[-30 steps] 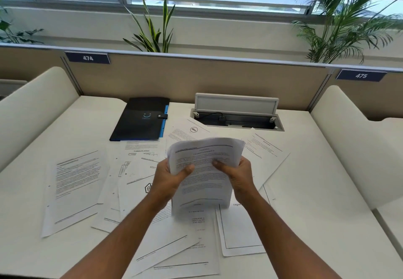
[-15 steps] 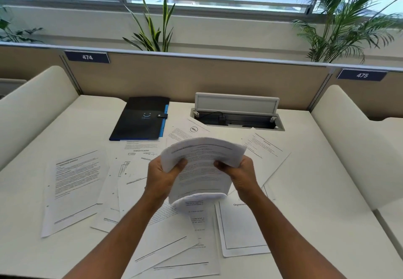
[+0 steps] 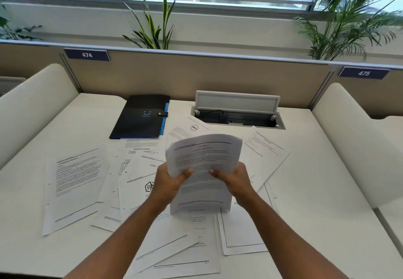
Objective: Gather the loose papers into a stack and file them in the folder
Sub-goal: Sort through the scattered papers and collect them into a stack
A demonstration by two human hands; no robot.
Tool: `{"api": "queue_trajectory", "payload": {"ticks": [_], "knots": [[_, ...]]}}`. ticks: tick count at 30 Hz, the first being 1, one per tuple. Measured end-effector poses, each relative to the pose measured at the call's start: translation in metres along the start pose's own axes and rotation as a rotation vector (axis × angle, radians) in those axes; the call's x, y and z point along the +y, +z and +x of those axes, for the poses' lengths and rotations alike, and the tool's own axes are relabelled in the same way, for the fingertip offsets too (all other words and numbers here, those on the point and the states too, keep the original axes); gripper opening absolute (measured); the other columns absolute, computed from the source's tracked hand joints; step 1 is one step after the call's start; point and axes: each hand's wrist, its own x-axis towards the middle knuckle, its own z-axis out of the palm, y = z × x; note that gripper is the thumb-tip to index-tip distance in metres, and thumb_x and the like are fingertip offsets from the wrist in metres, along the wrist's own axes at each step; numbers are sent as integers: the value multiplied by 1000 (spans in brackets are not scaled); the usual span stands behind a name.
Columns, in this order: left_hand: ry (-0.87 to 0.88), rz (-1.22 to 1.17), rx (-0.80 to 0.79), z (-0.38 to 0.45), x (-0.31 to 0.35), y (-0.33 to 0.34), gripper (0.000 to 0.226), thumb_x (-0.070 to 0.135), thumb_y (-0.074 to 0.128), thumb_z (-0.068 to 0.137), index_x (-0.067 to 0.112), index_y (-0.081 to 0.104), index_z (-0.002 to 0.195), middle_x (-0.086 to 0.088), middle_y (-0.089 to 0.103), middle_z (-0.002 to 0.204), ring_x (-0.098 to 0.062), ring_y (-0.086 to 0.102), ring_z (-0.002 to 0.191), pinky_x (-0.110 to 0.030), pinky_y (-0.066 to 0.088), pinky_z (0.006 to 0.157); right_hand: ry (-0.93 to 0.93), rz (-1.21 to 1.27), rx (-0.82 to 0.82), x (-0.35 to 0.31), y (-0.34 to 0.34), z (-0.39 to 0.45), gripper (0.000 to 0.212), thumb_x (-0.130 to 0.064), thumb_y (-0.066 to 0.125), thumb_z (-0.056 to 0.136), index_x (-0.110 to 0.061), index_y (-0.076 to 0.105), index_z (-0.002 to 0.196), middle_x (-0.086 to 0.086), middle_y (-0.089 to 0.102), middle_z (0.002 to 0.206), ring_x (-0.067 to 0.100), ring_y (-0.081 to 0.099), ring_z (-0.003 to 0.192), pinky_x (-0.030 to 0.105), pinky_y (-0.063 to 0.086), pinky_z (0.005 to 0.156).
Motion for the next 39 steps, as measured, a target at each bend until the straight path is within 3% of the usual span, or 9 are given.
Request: {"api": "queue_trajectory", "payload": {"ticks": [4, 9, 12, 16, 20, 23, 27, 34, 39], "knots": [[0, 55, 63, 4, 1, 7, 28, 42, 77, 75, 36, 66, 100, 13, 73, 91, -15, 71, 82, -25, 59, 60, -21, -22, 38, -2, 4, 3, 33, -22, 86, 83, -17, 75, 114, 3, 80, 104, 27, 77, 95, 41, 66, 76], [13, 34, 97, 10, -8, -13, 29, 40, 74, 78, 34, 65, 105, 16, 73, 105, -12, 70, 100, -30, 58, 83, 26, 206, 155, -10, -12, 9, 33, -12, 86, 79, -25, 75, 107, 1, 81, 103, 27, 76, 93, 36, 65, 68], [-109, 35, 169, 9, -22, -16, 40, 35, 75, 84, 38, 56, 119, 16, 60, 130, -12, 55, 121, -37, 45, 98, 80, 378, 208, -10, -14, 8, 49, -15, 88, 70, -19, 72, 115, 8, 79, 109, 39, 71, 104, 58, 61, 86], [-308, -142, 210, 10, -30, -8, 72, 29, 75, 85, 31, 32, 142, -2, 46, 147, -25, 45, 134, -48, 37, 108, 143, 598, 229, -3, -12, 7, 58, -7, 83, 76, -22, 66, 129, 10, 77, 118, 41, 68, 114, 59, 58, 95], [-329, -349, 202, 12, -26, 8, 62, 18, 71, 88, 26, 36, 138, -3, 63, 123, -23, 63, 107, -42, 56, 83, 212, 790, 195, 4, -7, 8, 55, -3, 76, 89, -26, 62, 136, 11, 74, 129, 39, 68, 120, 63, 54, 101], [-277, -287, 192, 15, -23, 10, 31, 11, 63, 93, 27, 56, 119, 2, 70, 111, -26, 66, 104, -43, 59, 79, 195, 835, 148, 7, -9, 8, 56, -4, 72, 93, -27, 58, 142, 11, 71, 135, 37, 67, 124, 63, 51, 105], [-199, -126, 243, 21, -16, -8, 22, 12, 61, 95, 30, 59, 108, 4, 70, 110, -23, 66, 101, -45, 58, 83, 143, 831, 184, 1, -36, 13, 50, -2, 67, 95, -14, 59, 143, 14, 69, 136, 34, 66, 125, 53, 59, 97], [-108, 155, 308, 27, -11, -34, 25, 22, 56, 98, 37, 49, 117, 16, 63, 104, -15, 65, 88, -29, 56, 63, 84, 175, 95, -23, -84, 17, 26, -17, 74, 92, -14, 75, 117, 12, 80, 111, 34, 77, 101, 36, 64, 74], [-32, 191, 288, 14, -14, -19, 26, 27, 56, 98, 36, 47, 121, 16, 61, 108, -13, 65, 88, -17, 54, 56, 37, 77, 86, -15, -62, 7, 12, -14, 79, 87, -20, 81, 98, 8, 81, 103, 30, 79, 91, 33, 64, 66]]}}
